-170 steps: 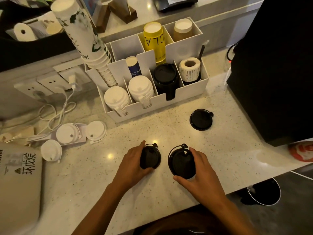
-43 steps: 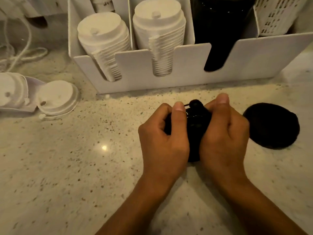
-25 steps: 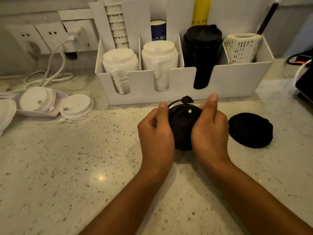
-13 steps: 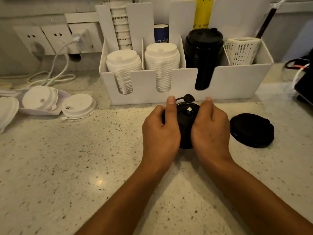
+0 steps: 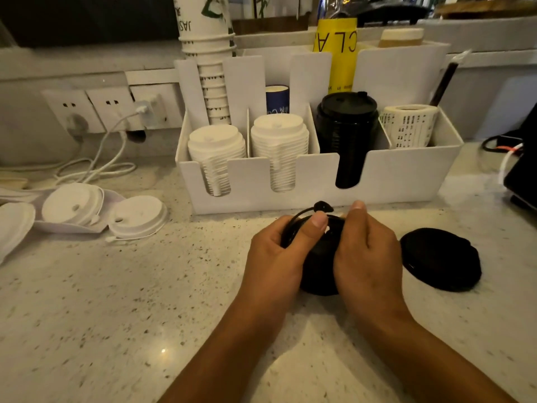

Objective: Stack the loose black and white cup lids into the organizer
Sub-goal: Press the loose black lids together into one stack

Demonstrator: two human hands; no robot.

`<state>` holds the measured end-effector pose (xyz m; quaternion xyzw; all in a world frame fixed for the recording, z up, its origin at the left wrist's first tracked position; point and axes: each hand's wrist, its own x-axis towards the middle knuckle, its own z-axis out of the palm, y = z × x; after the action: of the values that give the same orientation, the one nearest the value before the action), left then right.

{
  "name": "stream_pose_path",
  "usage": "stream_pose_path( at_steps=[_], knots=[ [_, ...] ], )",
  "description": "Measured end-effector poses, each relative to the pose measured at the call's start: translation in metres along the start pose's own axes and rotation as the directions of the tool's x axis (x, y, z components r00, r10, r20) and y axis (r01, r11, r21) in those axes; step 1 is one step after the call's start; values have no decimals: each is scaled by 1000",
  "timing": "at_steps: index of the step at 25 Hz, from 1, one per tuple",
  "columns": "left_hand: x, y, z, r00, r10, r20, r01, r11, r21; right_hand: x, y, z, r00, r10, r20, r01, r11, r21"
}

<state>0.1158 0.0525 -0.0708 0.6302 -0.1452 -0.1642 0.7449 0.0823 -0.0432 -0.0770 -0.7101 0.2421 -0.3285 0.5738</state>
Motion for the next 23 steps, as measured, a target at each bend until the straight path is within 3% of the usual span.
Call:
stream_pose_path(
  at_steps=[5,11,18,21,23],
  knots=[
    [2,-4,-4,1000,24,10,-23,996,-92,1,1,0,999,33,-21,-32,999,10],
    [0,-5,-4,998,55,-33,-56,998,-29,3,-1,1,998,60,-7,-60,998,-3],
    [-3,-3,-3,994,85,74,-83,996,-37,4,-4,-6,999,6,-40,-7,1000,-14],
    [-2,-5,-4,996,84,39,-80,994,-75,6,-7,-9,996,-81,37,85,989,-123],
    [1,-7,-5,997,79,-16,-80,995,-68,12,-8,-23,977,-213,-17,206,960,-189]
  ],
)
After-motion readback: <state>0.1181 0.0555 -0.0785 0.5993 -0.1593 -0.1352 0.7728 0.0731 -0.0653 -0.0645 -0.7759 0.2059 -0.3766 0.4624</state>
